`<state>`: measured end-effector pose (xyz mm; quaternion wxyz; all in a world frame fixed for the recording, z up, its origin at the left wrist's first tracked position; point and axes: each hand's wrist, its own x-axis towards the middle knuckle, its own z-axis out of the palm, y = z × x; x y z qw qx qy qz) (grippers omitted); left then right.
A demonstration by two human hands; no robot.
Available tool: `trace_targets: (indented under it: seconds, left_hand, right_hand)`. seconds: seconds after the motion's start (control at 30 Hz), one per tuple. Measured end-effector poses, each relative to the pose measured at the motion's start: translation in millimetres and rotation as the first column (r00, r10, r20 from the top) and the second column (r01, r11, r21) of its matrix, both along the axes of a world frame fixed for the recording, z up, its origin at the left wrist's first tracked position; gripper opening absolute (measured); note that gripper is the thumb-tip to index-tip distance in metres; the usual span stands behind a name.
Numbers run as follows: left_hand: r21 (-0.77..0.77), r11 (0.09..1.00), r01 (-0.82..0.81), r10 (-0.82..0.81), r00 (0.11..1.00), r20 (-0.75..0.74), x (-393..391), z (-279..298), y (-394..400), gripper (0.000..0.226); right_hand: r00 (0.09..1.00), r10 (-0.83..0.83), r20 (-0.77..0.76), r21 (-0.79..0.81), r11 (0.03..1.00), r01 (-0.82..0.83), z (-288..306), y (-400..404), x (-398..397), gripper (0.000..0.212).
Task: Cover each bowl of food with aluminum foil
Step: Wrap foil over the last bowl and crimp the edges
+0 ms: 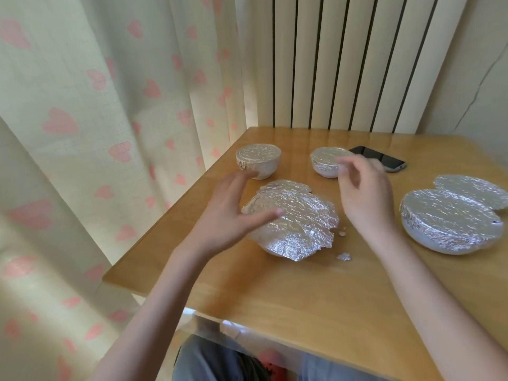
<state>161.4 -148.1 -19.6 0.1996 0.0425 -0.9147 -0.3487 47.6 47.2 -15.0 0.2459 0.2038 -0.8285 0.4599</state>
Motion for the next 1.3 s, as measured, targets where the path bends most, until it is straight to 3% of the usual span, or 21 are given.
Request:
trace_targets:
  seconds: [0.07,0.13,0.23,0.37,0.57,1.03,1.23,1.3]
  left_hand:
    - [-0.105,0.982,0.155,-0.127,0.963,0.237,-13.0,3.7,4.7,0.122]
    - [-0.200,0.951,0.235,-0.155,0.925,0.347,-25.8,0.2,9.2,0.144]
    - [-0.219,0.940,0.263,-0.157,0.900,0.407,-34.0,-7.1,11.5,0.138]
    - [-0.150,0.960,0.237,-0.139,0.865,0.482,-34.1,-6.8,12.6,0.129]
    - [-0.177,0.961,0.214,-0.086,0.836,0.542,-37.5,-5.9,12.1,0.139]
    - [-0.185,0.962,0.201,-0.058,0.812,0.581,-37.8,-1.8,14.8,0.137]
    - [-0.112,0.961,0.254,-0.139,0.790,0.598,-40.6,2.5,4.1,0.145]
    - [-0.036,0.978,0.205,-0.165,0.869,0.466,-41.9,4.8,-0.6,0.125]
  right_hand:
    - [0.985,0.170,-0.013,0.083,0.982,-0.168,12.7,-15.4,-1.8,0.029]
    - [0.946,0.302,0.113,0.280,0.904,-0.322,9.0,-33.1,-2.8,0.038]
    - [0.901,0.304,0.311,0.476,0.770,-0.424,-12.5,-45.1,-5.7,0.053]
    - [0.892,0.230,0.390,0.521,0.743,-0.420,-20.4,-46.1,-7.0,0.049]
    - [0.888,0.186,0.420,0.502,0.768,-0.398,-19.9,-47.9,-7.4,0.042]
    - [0.874,0.157,0.459,0.377,0.857,-0.352,-25.7,-47.4,-8.5,0.057]
    - [0.829,0.194,0.524,0.258,0.892,-0.371,-17.6,-39.4,-14.7,0.024]
    - [0.852,0.154,0.500,0.245,0.919,-0.309,-17.9,-37.0,-16.1,0.023]
